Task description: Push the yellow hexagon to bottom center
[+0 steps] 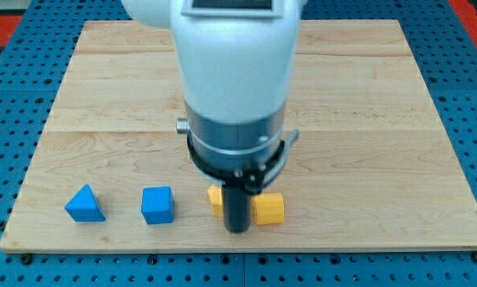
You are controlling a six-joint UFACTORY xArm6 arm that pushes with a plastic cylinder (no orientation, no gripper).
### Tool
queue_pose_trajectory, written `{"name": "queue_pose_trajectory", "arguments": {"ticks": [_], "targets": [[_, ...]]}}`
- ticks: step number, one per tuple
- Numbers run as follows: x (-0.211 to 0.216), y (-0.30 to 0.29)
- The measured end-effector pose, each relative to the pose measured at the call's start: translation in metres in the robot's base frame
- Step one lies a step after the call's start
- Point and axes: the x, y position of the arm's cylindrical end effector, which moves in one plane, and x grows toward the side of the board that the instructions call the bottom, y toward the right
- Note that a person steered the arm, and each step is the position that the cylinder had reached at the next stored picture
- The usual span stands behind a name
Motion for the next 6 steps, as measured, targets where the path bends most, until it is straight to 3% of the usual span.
{"name": "queue_pose_trajectory", "arguments": {"ticks": [1,2,4,5,6], "targets": [[-0.017,0.040],[-0.008,0.090],[-0.110,-0.001],[-0.096,-0.038],[-0.051,-0.038]]}}
